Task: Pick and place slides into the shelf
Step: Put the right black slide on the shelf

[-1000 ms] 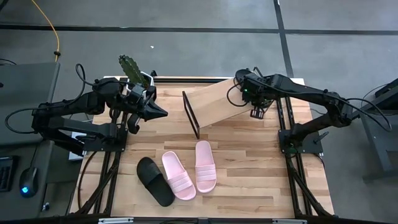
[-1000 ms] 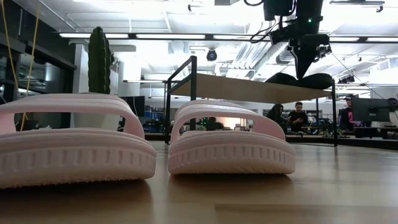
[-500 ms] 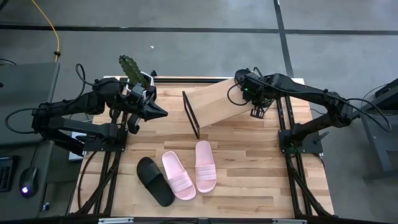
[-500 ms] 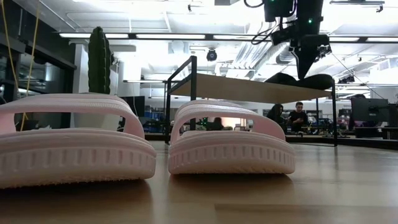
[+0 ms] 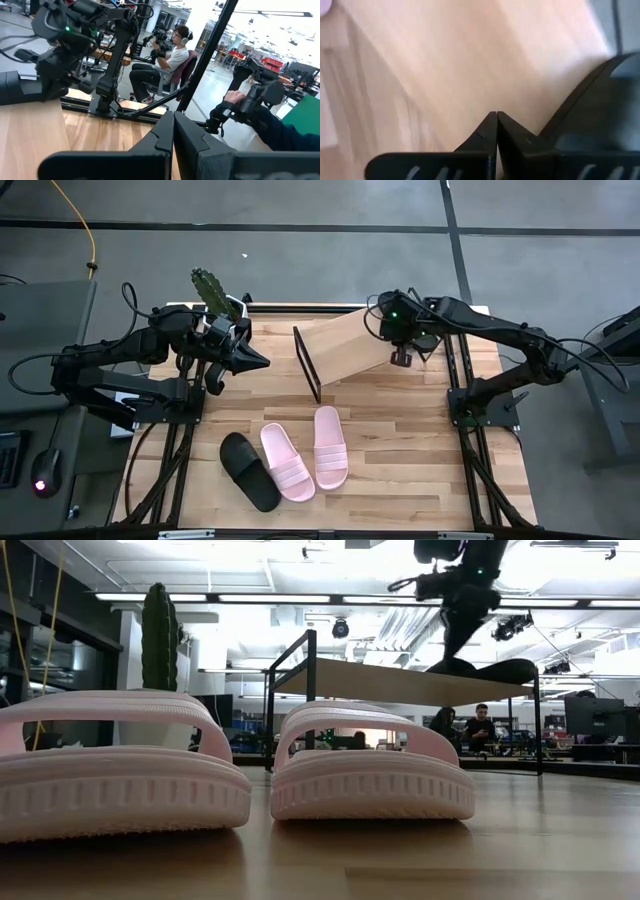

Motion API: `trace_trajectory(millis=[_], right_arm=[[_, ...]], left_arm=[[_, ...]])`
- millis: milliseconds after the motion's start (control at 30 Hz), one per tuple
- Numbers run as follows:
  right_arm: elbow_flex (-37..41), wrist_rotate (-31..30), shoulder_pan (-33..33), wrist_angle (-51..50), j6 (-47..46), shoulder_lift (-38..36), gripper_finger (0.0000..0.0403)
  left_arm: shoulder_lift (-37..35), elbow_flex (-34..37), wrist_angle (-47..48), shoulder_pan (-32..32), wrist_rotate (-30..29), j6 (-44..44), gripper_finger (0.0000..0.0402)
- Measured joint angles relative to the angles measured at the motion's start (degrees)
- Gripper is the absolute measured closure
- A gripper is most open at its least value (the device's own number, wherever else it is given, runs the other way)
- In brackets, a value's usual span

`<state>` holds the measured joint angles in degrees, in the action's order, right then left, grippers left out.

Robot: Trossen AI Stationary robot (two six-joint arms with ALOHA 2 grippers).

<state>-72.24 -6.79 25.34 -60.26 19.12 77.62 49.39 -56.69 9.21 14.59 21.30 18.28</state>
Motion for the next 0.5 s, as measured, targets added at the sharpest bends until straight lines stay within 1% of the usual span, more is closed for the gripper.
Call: trace_trajectory(millis=[200, 367, 500], right_arm=[[0.0, -1.5, 2.9, 3.7, 1.6, 0.7, 0.0403], [0.0, -1.9, 5.8, 5.3, 2.9, 3.7, 0.0403], [0.0, -1.6, 6.7, 6.9, 4.2, 6.2, 0.0403]], left_arm=[[0.0, 0.0, 0.0, 0.0, 0.0, 0.0, 0.0401], [0.0, 0.0, 0.0, 0.0, 0.0, 0.0, 0.0401], [0.5, 0.0, 0.1, 0.0, 0.0, 0.0, 0.0401]])
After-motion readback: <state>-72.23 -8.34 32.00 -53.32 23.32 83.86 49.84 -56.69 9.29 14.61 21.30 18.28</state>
